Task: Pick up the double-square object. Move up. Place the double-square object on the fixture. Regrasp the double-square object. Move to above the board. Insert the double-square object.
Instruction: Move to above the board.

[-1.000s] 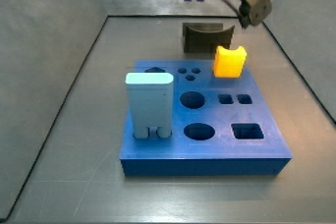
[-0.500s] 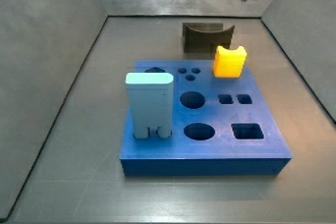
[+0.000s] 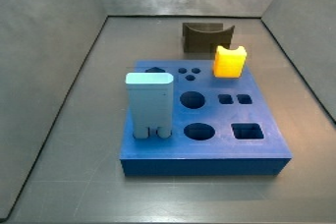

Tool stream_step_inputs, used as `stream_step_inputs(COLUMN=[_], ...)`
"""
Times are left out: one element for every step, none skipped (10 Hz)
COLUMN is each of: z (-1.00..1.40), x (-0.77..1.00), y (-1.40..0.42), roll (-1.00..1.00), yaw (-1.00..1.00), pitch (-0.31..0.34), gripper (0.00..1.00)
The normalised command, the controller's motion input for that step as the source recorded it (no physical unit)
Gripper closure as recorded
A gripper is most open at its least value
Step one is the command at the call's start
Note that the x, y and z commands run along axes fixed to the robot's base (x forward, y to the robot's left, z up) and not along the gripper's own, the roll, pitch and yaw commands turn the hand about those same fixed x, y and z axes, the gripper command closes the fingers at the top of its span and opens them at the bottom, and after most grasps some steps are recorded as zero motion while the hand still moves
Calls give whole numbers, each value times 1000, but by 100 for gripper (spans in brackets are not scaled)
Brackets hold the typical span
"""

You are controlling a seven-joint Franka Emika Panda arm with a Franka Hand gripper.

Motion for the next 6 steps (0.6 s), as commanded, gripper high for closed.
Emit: stream_step_inputs(z=[1000, 1000, 1000, 1000, 1000, 1000], x=[-134, -132, -124, -122, -117, -105], y=[-4, -6, -7, -7, -9, -11], roll=[-57, -56, -60, -61, -63, -66], yaw=[9, 3, -2, -3, -2, 2], pitch=[16, 21, 26, 33, 42, 53], gripper=[100, 100, 100, 100, 100, 100])
